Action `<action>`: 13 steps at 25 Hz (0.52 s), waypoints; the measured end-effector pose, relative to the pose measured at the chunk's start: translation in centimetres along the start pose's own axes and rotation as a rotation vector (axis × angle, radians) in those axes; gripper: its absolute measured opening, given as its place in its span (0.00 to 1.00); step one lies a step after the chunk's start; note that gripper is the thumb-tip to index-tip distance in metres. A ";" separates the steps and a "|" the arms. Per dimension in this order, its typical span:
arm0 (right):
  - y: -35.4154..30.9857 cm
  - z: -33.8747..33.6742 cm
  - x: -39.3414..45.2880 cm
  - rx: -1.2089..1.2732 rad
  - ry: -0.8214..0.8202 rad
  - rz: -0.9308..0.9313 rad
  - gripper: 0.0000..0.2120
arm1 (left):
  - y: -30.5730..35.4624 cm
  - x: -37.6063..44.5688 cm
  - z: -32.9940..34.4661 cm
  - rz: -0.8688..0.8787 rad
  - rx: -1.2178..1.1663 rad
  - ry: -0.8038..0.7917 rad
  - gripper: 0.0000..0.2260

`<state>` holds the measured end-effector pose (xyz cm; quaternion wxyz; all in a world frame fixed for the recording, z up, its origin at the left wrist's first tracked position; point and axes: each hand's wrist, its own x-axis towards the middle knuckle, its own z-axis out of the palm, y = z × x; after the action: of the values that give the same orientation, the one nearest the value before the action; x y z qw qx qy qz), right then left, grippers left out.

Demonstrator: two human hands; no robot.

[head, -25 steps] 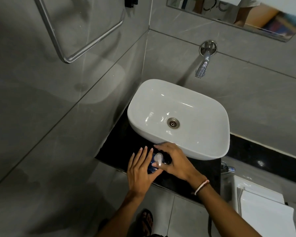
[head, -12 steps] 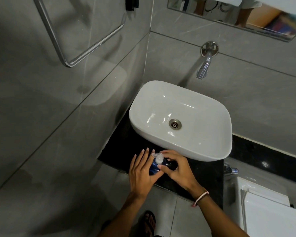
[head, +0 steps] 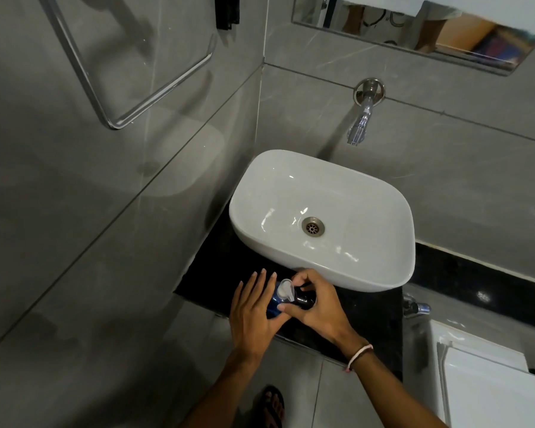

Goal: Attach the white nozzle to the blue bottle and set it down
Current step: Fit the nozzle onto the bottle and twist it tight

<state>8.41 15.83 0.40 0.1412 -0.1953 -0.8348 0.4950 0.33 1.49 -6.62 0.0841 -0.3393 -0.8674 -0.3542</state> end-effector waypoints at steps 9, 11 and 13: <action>-0.2 0.3 0.6 0.045 -0.066 0.011 0.23 | 0.2 0.0 0.1 -0.035 0.004 -0.027 0.32; 0.0 0.4 0.7 0.034 -0.061 0.013 0.17 | 0.3 -0.1 0.0 -0.038 0.014 -0.035 0.33; -0.1 0.3 0.9 0.040 -0.040 0.028 0.17 | 0.2 -0.1 0.1 -0.039 0.009 -0.032 0.33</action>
<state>7.46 15.97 0.38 0.1215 -0.1944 -0.8246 0.5171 0.54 1.57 -6.68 0.0648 -0.3278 -0.8766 -0.3463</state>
